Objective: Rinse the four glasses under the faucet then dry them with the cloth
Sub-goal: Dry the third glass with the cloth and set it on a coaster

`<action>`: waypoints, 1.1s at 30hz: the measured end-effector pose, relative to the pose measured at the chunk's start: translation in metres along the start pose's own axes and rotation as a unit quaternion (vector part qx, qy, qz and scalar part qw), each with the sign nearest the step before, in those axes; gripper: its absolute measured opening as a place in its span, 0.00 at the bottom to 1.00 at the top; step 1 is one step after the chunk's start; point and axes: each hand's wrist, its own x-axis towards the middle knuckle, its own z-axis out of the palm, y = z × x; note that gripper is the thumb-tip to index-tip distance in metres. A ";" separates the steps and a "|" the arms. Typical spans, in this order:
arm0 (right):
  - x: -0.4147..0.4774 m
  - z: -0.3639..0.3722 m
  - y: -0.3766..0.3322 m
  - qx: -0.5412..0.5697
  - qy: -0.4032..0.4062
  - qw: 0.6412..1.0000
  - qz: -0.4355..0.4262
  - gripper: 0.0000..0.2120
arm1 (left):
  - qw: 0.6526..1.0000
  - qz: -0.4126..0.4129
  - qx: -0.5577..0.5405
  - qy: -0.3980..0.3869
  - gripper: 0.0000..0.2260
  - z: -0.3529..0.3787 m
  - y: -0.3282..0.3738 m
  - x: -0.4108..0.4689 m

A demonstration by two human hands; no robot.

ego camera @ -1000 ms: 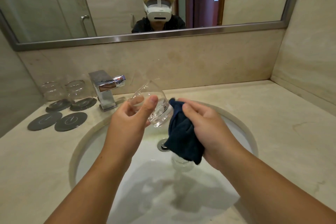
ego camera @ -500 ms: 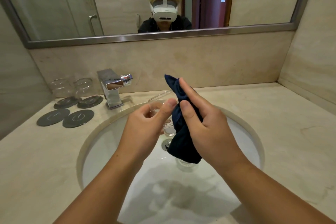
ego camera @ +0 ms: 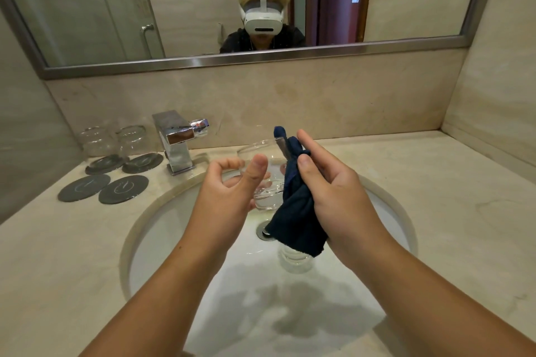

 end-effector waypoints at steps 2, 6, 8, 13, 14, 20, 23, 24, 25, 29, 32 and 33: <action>-0.004 0.001 -0.004 -0.016 0.012 1.000 -0.018 0.19 | 1.000 0.005 0.028 0.001 0.34 0.001 -0.003 0.000; -0.008 0.003 -0.005 -0.050 0.023 0.998 -0.042 0.21 | 0.996 0.031 0.084 -0.017 0.32 0.003 -0.003 -0.005; -0.009 0.004 -0.006 -0.068 0.020 0.996 -0.048 0.21 | 0.997 0.034 0.070 -0.016 0.31 0.002 -0.002 -0.005; -0.005 0.002 -0.007 -0.039 0.015 0.998 -0.038 0.18 | 1.000 0.018 0.011 -0.022 0.35 -0.006 -0.001 -0.001; -0.003 0.001 -0.007 -0.021 0.014 0.999 -0.025 0.17 | 0.999 0.010 -0.001 -0.033 0.34 -0.008 -0.001 0.000; -0.001 0.002 -0.005 0.060 0.007 0.997 0.041 0.16 | 0.998 -0.005 -0.027 -0.054 0.32 -0.005 -0.002 0.001; -0.002 0.001 -0.005 0.029 0.020 0.999 0.020 0.16 | 0.999 0.007 0.018 -0.049 0.27 -0.002 -0.003 -0.001; -0.002 0.001 -0.005 0.015 0.023 1.000 0.011 0.17 | 0.998 0.013 0.030 -0.045 0.24 -0.002 -0.003 -0.001; -0.003 0.001 -0.004 0.003 0.023 1.000 0.002 0.17 | 0.998 0.018 0.037 -0.043 0.23 -0.003 -0.003 -0.002; -0.005 0.001 -0.005 -0.023 0.013 0.999 -0.020 0.18 | 0.996 0.046 0.061 -0.043 0.27 -0.004 -0.002 -0.004; -0.003 0.000 -0.004 -0.012 0.017 1.000 -0.017 0.17 | 0.997 0.051 0.037 -0.042 0.25 -0.006 0.001 -0.004; -0.002 0.000 -0.004 0.002 0.017 1.000 -0.010 0.16 | 0.998 0.047 0.022 -0.047 0.24 -0.007 0.001 -0.003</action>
